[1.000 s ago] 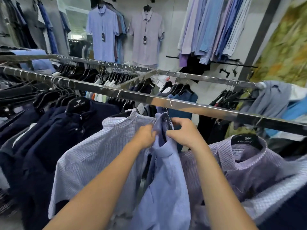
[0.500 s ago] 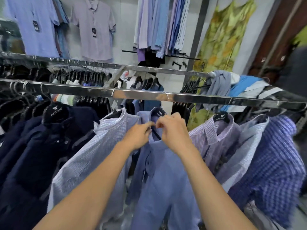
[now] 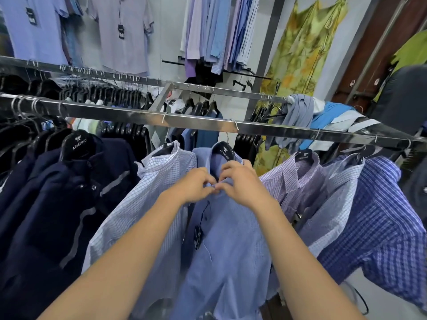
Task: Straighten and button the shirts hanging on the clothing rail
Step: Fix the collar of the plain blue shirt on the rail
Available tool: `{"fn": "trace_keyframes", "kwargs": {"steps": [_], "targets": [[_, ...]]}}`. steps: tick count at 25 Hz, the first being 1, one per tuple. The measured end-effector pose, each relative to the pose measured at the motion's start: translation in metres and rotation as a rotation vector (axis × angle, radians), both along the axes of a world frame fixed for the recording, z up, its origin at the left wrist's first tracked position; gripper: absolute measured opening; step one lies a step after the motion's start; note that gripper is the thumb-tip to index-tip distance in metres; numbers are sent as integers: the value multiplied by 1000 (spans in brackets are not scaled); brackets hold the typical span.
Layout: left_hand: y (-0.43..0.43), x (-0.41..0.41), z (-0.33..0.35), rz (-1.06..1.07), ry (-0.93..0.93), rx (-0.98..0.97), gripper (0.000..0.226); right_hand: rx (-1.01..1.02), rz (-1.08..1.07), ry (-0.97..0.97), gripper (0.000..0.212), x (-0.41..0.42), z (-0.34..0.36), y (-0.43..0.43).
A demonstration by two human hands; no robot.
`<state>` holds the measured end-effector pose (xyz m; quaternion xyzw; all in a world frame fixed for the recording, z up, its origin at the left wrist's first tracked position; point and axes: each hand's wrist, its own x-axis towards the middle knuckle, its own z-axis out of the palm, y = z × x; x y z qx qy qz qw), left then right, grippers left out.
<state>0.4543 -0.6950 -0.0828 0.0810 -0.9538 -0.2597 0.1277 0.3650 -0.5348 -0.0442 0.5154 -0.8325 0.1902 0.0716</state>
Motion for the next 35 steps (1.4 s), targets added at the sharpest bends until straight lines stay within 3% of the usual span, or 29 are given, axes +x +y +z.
{"fn": "trace_keyframes", "kwargs": {"steps": [2, 5, 8, 9, 12, 16, 23, 26, 30, 32, 35], "targets": [[5, 0, -3, 60, 30, -1, 26, -148, 50, -47, 16, 1, -12, 7], [15, 0, -10, 103, 80, 49, 41, -347, 43, -104, 58, 9, -28, 28], [33, -1, -22, 123, 186, 115, 18, -430, -60, -294, 77, 7, -42, 51], [41, -1, -25, 127, 239, 172, 9, -425, -84, -347, 76, 5, -47, 59], [72, 1, -33, 167, 306, 382, 43, -379, -178, -465, 58, 6, -62, 82], [107, 3, -48, 160, 400, 579, 63, -329, -281, -603, 36, 10, -97, 112], [143, 2, -53, 207, 389, 654, 107, -195, -332, -798, 27, 11, -150, 152], [152, 16, -65, 140, 281, 640, 93, -151, -375, -846, 27, 24, -174, 172], [159, 37, -87, -11, 141, 668, 29, -165, -509, -844, 18, 47, -183, 179], [160, 58, -99, -123, 9, 589, 21, -210, -581, -823, 26, 68, -183, 178], [161, 95, -122, -266, -177, 406, 27, -298, -666, -794, 46, 114, -182, 176]]}}
